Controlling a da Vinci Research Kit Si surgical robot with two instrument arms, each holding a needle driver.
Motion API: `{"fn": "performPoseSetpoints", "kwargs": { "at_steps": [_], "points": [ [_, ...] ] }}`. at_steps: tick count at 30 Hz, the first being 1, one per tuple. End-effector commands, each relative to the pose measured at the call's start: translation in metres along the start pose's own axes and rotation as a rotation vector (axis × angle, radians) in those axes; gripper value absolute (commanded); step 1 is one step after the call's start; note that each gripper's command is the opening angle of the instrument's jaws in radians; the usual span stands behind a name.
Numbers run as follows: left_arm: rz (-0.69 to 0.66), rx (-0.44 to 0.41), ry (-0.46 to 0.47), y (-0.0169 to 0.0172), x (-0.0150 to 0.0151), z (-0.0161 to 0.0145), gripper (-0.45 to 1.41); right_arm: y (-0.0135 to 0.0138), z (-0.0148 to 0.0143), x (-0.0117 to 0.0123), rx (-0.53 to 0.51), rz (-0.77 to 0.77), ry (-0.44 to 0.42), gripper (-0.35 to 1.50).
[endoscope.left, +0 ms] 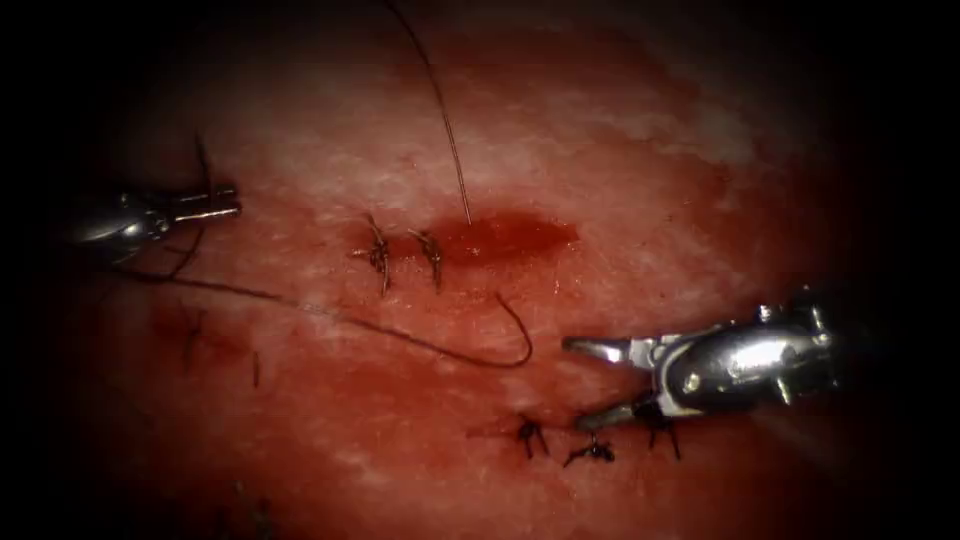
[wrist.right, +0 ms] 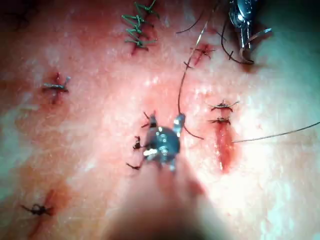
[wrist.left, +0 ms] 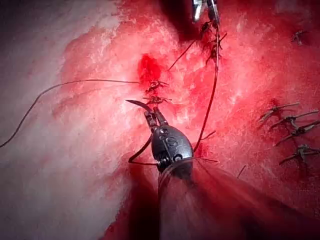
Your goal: Wound Closure
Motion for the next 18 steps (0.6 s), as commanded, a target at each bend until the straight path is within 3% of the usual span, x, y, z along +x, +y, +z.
{"fn": "performPoseSetpoints", "kwargs": {
  "at_steps": [1,7,11,12,14,18],
  "points": [
    [-0.002,-0.001,-0.002,0.0006,-0.0009,0.0004,-0.40,-0.0003,0.0021,-0.0004,-0.014,-0.001,-0.010,1.25],
    [-0.003,-0.001,-0.002,0.0006,-0.0009,0.0004,-0.40,0.0010,0.0044,-0.0014,-0.087,0.006,-0.052,1.28],
    [-0.003,0.000,-0.002,0.0007,-0.0009,0.0005,-0.40,0.0010,0.0047,-0.0013,-0.092,0.008,-0.052,1.10],
    [-0.003,0.000,-0.002,0.0007,-0.0009,0.0005,-0.42,0.0010,0.0050,-0.0011,-0.085,0.015,-0.043,0.76],
    [-0.003,0.000,-0.002,0.0007,-0.0009,0.0005,-0.42,0.0008,0.0050,-0.0008,-0.041,0.001,-0.031,-0.35],
    [-0.003,0.000,-0.002,0.0007,-0.0009,0.0005,-0.42,0.0003,0.0049,-0.0001,0.018,-0.010,-0.090,-0.35]
  ]
}}
